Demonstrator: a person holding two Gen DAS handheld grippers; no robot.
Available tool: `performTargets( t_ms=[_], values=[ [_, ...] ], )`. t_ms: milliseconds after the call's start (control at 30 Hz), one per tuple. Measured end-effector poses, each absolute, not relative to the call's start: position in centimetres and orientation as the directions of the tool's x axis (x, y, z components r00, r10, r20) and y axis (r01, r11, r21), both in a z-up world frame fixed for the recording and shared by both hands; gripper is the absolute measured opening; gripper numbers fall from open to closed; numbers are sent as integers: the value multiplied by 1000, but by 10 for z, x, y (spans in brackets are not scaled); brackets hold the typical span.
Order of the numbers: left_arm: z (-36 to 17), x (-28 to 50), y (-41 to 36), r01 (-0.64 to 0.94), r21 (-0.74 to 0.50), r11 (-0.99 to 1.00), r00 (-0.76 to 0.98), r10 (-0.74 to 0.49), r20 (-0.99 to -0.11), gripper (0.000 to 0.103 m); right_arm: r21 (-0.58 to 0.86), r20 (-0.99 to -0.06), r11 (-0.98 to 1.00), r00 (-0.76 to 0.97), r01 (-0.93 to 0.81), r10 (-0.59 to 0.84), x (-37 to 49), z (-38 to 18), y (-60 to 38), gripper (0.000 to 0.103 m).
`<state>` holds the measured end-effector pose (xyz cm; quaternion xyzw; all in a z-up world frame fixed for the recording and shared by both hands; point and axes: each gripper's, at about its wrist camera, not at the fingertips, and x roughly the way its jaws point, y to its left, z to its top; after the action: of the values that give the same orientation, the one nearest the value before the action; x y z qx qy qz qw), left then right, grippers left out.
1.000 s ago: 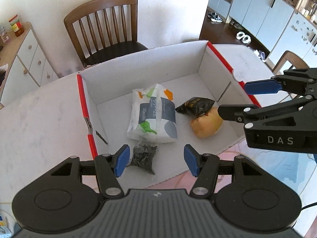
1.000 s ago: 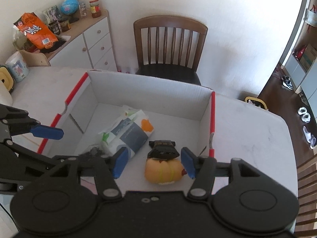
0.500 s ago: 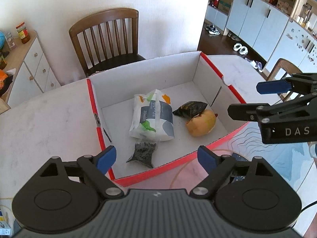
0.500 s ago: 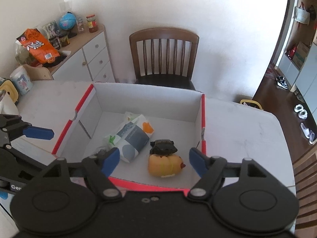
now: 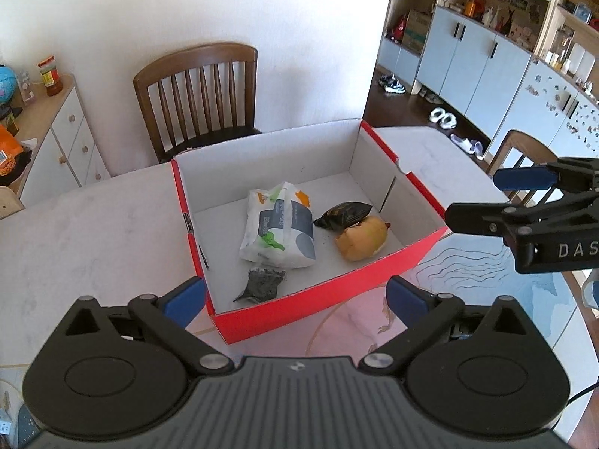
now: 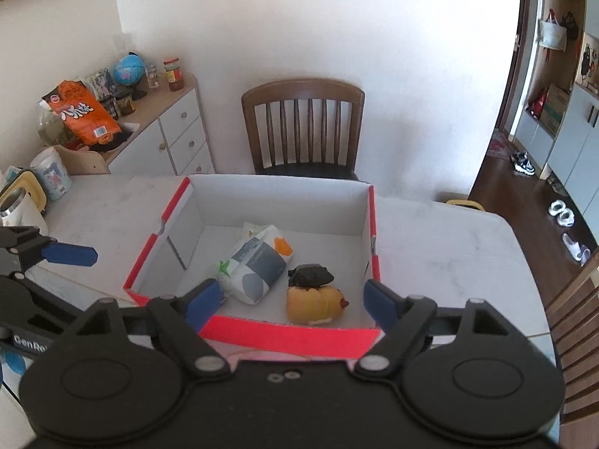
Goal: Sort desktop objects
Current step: 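Withdraw both grippers from the box back over the table items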
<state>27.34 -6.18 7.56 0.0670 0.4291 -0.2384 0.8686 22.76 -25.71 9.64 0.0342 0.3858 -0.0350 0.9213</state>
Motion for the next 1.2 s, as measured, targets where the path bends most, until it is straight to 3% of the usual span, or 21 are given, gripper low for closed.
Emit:
performTargets(
  t_ms=[867,1200],
  values=[
    [76,193,-16,534,-82,841,576,-433,-694,103,-22,-640,996,764,88,-82,147,82,-216,84],
    [60,171,-6,566,-67,822,588,-460,-665,103,-6,-665,994,742,108,-84,126,53,-205,84]
  ],
)
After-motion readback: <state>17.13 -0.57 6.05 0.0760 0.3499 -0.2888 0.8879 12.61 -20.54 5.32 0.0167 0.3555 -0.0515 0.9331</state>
